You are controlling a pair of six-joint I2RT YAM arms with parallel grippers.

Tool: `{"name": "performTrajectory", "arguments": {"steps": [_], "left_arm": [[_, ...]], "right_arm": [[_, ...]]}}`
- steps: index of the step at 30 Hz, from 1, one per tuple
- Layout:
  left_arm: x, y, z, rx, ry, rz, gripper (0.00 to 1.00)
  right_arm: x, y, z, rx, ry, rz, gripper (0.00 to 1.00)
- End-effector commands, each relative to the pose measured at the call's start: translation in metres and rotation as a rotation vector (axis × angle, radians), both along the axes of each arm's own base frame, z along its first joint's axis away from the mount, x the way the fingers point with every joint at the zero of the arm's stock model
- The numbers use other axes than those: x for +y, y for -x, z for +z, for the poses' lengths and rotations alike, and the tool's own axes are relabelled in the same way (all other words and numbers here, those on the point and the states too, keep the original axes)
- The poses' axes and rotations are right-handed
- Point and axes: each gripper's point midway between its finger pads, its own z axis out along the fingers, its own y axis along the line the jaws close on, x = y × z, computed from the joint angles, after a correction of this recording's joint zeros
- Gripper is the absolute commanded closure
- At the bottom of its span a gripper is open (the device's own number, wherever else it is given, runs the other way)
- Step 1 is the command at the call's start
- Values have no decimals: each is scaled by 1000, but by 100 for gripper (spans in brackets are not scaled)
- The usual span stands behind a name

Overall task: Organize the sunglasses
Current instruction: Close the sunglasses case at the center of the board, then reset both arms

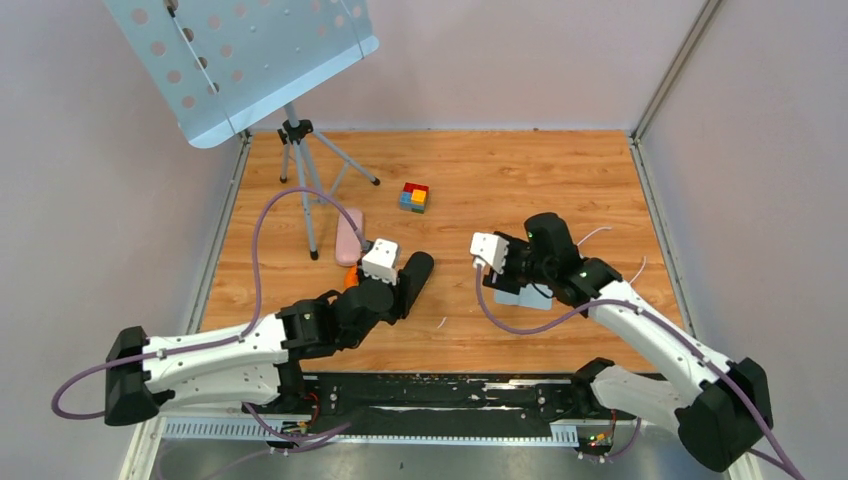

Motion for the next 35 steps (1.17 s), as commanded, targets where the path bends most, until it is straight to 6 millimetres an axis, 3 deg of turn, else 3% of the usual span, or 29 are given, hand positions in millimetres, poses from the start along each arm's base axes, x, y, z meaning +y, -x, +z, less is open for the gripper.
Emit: {"name": "performTrajectory", "arguments": {"steps": [1,3,5,7,8,11,17,21,24,27,35], "left_arm": [[48,7,7,-10,-177,31,42],[64,9,16,-27,-205,46,34],[77,9,22,-52,-240,46,24],[89,10,23,-71,-283,51,2],[96,10,23,-78,-304,61,0],[110,8,24,-108,-342,86,0],[103,-1,23,-89,-291,-4,0],[109,-10,33,-95,-344,-26,0],[115,-16,28,-124,-344,4,0],[107,-16,18,-133,-271,-18,0],[125,-23,21,-159,-292,93,0]], "right_arm": [[-40,-7,16,67,-51,-295,34],[-65,-25,33,88,-127,-521,3],[-91,-39,39,130,-207,-682,0],[-107,-44,37,170,-259,-758,0],[-112,-45,37,183,-279,-790,0],[-121,-42,44,177,-328,-844,0],[-134,-32,65,115,-391,-864,0],[-142,-26,61,126,-382,-898,0],[-145,-25,51,125,-397,-898,0],[-151,-26,49,114,-417,-910,0],[-151,-31,47,121,-426,-903,0]]}}
